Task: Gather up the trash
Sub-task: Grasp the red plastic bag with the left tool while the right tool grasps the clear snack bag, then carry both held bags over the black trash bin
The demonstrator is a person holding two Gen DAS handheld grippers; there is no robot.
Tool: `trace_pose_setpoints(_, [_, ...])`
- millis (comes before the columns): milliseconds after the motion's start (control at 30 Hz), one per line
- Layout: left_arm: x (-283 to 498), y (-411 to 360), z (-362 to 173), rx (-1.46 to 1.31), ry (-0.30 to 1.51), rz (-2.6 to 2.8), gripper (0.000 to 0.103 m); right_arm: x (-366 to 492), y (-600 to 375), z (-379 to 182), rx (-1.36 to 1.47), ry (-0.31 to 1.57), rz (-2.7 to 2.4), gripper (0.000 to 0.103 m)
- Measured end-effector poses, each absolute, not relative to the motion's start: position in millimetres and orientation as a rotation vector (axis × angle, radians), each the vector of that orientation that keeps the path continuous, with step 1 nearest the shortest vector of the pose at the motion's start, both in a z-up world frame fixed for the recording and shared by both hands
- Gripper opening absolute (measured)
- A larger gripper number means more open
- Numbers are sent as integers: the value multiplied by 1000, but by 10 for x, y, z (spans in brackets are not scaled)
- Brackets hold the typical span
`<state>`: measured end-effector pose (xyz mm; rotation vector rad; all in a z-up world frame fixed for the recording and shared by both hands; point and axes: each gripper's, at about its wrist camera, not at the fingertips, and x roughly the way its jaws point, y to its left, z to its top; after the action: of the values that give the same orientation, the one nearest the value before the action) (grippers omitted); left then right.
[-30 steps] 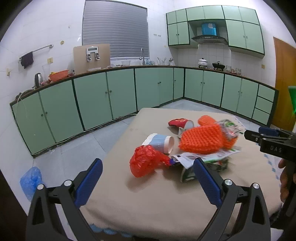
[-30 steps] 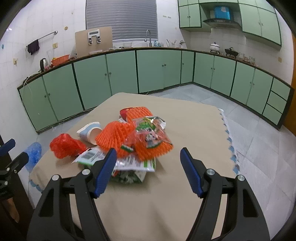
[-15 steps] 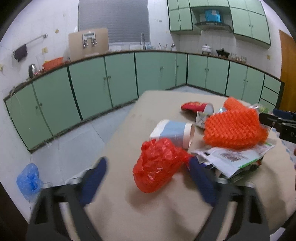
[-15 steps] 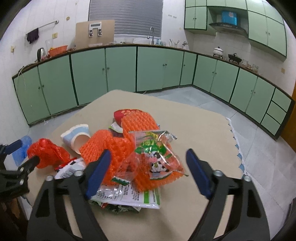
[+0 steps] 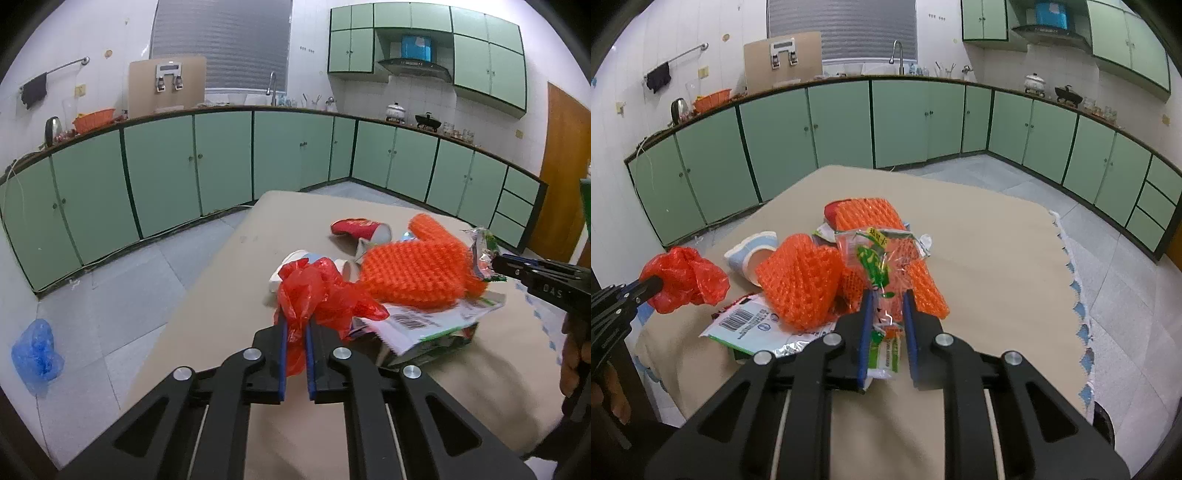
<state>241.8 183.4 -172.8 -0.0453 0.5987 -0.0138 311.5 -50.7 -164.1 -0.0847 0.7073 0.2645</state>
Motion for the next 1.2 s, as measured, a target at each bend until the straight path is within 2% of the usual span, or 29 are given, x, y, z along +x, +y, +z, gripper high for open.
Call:
trace_pose_setpoints(433, [2044, 1497, -1187, -30, 524, -56, 8, 2718, -884, -1231, -19, 652, 260, 15])
trace_pose_setpoints(733, [1869, 685, -955, 7, 498, -220, 8, 2198, -1687, -1040, 59, 633, 169, 14])
trace_pose_setpoints(900, [1843, -3, -980, 43, 507, -358, 8, 1904, -2276, -1154, 93, 656, 59, 14])
trace_pose_setpoints(1200, [2017, -1321, -1337, 106, 585, -589, 8, 1456, -3311, -1755, 182, 761, -150, 14])
